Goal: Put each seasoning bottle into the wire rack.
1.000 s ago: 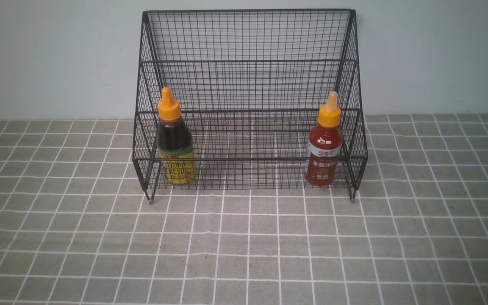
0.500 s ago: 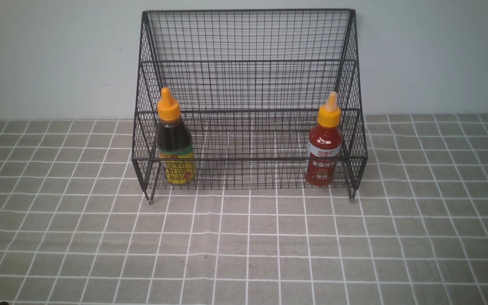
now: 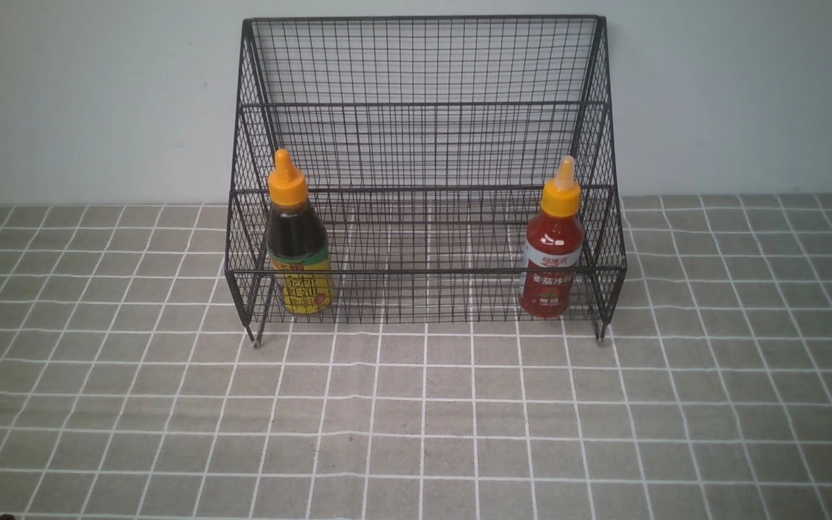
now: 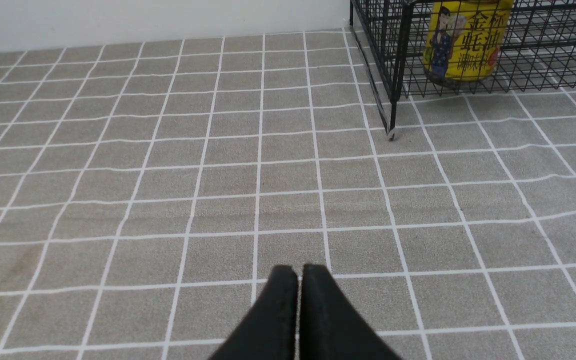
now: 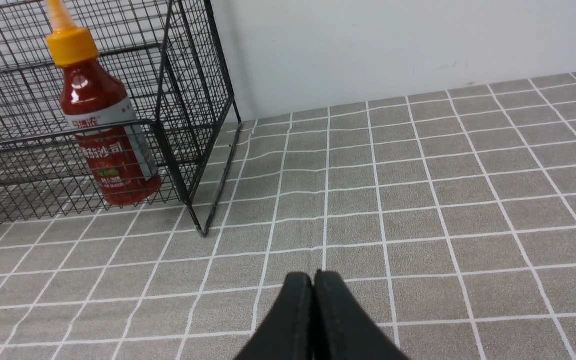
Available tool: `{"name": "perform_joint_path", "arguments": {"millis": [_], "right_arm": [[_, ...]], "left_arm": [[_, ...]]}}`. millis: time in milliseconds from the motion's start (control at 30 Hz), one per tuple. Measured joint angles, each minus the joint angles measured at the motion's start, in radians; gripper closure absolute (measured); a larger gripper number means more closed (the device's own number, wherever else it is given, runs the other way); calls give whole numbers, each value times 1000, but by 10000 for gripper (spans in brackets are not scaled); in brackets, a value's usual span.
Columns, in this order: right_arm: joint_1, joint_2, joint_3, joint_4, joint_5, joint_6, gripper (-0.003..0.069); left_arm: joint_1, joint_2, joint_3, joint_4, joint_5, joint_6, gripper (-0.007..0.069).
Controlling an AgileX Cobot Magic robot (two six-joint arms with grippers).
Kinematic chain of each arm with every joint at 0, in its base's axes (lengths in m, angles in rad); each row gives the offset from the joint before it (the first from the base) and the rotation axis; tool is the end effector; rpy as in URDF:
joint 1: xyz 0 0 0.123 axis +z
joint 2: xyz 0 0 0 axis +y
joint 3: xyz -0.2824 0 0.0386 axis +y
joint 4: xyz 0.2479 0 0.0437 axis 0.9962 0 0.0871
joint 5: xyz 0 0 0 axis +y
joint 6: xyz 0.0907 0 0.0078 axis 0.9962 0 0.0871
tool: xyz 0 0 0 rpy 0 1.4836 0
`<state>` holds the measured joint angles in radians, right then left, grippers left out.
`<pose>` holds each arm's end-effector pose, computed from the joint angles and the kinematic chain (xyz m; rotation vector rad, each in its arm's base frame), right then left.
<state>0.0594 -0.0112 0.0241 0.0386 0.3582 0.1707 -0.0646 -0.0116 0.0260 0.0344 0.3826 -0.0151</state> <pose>0.0528 0.0044 0.1733 0.1275 1.8547 0.1976 0.0523 -0.0022 0.1706 0.0677 1.8792 -0.0207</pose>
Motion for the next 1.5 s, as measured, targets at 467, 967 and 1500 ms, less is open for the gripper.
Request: {"name": "perform_joint_path", "arguments": {"millis": [467,967,1500], "right_arm": [[0,0,0,0,0,0,671],[0,0,0,0,0,-18,671],[0,0,0,0,0,-100,671]], "left_arm": [[0,0,0,0,0,0,631],[0,0,0,0,0,0,631],[0,0,0,0,0,0,631]]}}
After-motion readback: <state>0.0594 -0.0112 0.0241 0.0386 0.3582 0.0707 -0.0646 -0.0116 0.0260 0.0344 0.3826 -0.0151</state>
